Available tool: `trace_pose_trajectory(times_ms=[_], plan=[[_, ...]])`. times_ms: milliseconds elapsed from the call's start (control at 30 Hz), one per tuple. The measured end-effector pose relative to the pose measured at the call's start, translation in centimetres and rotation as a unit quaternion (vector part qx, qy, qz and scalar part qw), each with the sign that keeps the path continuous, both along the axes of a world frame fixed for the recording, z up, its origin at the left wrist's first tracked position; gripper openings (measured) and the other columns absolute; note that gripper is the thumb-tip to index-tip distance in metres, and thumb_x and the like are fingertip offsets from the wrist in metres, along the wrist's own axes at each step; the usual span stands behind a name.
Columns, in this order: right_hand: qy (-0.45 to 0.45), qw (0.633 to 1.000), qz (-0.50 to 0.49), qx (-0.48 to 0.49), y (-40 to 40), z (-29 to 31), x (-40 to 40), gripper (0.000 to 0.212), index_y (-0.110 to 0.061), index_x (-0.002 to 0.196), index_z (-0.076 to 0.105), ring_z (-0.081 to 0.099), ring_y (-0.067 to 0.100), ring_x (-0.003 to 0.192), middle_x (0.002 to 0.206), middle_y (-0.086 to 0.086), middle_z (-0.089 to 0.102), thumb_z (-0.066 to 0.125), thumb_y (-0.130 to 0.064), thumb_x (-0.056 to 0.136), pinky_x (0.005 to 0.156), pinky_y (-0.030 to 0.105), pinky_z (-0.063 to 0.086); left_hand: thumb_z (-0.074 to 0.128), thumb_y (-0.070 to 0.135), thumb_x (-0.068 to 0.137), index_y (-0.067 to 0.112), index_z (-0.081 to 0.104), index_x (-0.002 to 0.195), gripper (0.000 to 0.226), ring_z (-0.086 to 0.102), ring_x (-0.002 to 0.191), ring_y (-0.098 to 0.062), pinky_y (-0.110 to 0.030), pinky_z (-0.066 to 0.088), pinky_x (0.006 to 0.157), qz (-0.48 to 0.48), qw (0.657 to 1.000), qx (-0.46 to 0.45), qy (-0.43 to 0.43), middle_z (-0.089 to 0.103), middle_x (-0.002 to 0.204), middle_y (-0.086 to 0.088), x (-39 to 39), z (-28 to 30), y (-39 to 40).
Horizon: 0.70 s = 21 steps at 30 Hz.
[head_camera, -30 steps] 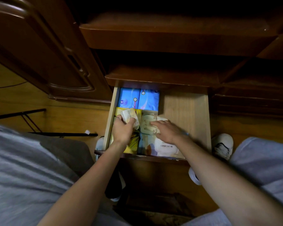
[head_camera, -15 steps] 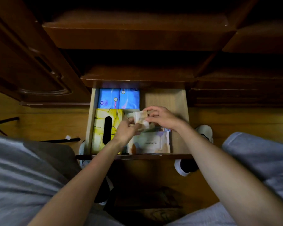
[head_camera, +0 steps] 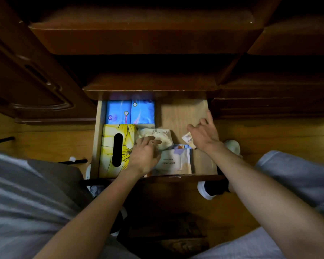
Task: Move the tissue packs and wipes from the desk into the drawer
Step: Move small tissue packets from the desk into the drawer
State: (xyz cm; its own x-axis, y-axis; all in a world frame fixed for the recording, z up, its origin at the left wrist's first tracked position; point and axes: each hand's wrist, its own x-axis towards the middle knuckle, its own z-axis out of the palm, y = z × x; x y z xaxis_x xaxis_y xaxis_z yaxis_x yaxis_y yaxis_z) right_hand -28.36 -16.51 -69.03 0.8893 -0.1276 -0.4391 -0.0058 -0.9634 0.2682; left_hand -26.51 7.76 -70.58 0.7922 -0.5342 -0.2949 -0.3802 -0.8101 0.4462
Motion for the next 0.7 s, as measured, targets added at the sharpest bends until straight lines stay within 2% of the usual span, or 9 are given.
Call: trace_pose_trajectory(times_ms=[167,267,333,367,400,467,533,567,700], plan=[[0.102,0.994,0.018,-0.025,0.9,-0.1,0.1,0.025,-0.027,0.110,0.068,0.048,0.026,0.133,0.096,-0.003,0.074,0.049,-0.034,0.096,0.120,0.059,-0.013,0.063,0.039,0.092,0.023,0.059,0.136,0.047,0.037,0.136,-0.026,-0.039,0.035,0.113,0.007,1.000,-0.011,0.015,0.048,0.144,-0.004,-0.2,-1.0,0.1],[0.021,1.000,-0.016,-0.016,0.5,0.3,0.6,0.035,-0.019,0.122,0.063,0.054,0.027,0.123,0.092,0.001,0.074,0.050,-0.036,0.094,0.122,0.056,-0.008,0.064,0.039,0.091,0.023,0.058,0.136,0.048,0.037,0.137,-0.026,-0.039,0.035,0.113,0.009,1.000,-0.005,-0.004,0.049,0.145,-0.003,0.0,-1.3,0.1],[-0.068,0.996,-0.055,0.006,0.4,0.4,1.5,0.045,-0.013,0.133,0.056,0.057,0.028,0.120,0.098,0.006,0.074,0.051,-0.038,0.095,0.124,0.052,0.003,0.059,0.040,0.093,0.027,0.056,0.138,0.048,0.033,0.140,-0.025,-0.040,0.031,0.113,-0.014,0.999,0.010,-0.029,0.045,0.150,-0.001,0.0,-1.4,0.1],[-0.094,0.991,-0.082,0.038,0.4,0.4,1.9,0.047,-0.012,0.134,0.053,0.058,0.029,0.118,0.102,0.009,0.074,0.053,-0.038,0.095,0.122,0.049,0.014,0.055,0.040,0.094,0.028,0.054,0.141,0.048,0.030,0.143,-0.025,-0.042,0.028,0.115,-0.030,0.999,0.022,-0.036,0.042,0.154,0.000,-0.2,-1.5,0.1],[-0.103,0.984,-0.121,0.086,0.6,0.2,2.1,0.048,-0.013,0.135,0.050,0.059,0.030,0.116,0.107,0.012,0.073,0.056,-0.036,0.094,0.116,0.047,0.029,0.051,0.041,0.096,0.030,0.051,0.143,0.048,0.028,0.145,-0.025,-0.043,0.024,0.117,-0.046,0.997,0.039,-0.038,0.038,0.157,0.001,-0.2,-1.6,0.1],[-0.076,0.960,-0.202,0.177,1.3,-0.2,2.2,0.050,-0.016,0.138,0.042,0.063,0.034,0.106,0.114,0.016,0.068,0.062,-0.027,0.094,0.094,0.044,0.050,0.043,0.040,0.099,0.030,0.044,0.148,0.050,0.023,0.148,-0.024,-0.043,0.019,0.121,-0.070,0.994,0.077,-0.039,0.033,0.160,0.001,-0.2,-1.8,0.3],[-0.048,0.954,-0.217,0.203,2.0,-1.1,2.0,0.049,-0.017,0.135,0.038,0.065,0.037,0.099,0.114,0.018,0.066,0.061,-0.014,0.092,0.076,0.041,0.053,0.041,0.037,0.099,0.027,0.039,0.151,0.052,0.023,0.148,-0.025,-0.043,0.020,0.120,-0.078,0.990,0.107,-0.045,0.033,0.159,-0.001,0.1,-1.9,0.4],[-0.040,0.954,-0.216,0.203,2.2,-1.7,1.9,0.047,-0.016,0.134,0.037,0.065,0.037,0.099,0.115,0.019,0.066,0.058,-0.010,0.093,0.073,0.040,0.051,0.041,0.036,0.099,0.025,0.037,0.151,0.053,0.025,0.146,-0.025,-0.042,0.023,0.118,-0.080,0.988,0.119,-0.051,0.035,0.157,-0.003,0.3,-1.9,0.4],[-0.050,0.932,-0.274,0.231,2.3,-3.7,1.8,0.042,-0.015,0.139,0.040,0.064,0.036,0.106,0.121,0.018,0.064,0.051,-0.011,0.098,0.084,0.043,0.055,0.050,0.029,0.094,0.022,0.043,0.146,0.052,0.039,0.134,-0.027,-0.039,0.034,0.106,-0.095,0.977,0.167,-0.087,0.048,0.144,-0.004,1.3,-2.0,0.1]])
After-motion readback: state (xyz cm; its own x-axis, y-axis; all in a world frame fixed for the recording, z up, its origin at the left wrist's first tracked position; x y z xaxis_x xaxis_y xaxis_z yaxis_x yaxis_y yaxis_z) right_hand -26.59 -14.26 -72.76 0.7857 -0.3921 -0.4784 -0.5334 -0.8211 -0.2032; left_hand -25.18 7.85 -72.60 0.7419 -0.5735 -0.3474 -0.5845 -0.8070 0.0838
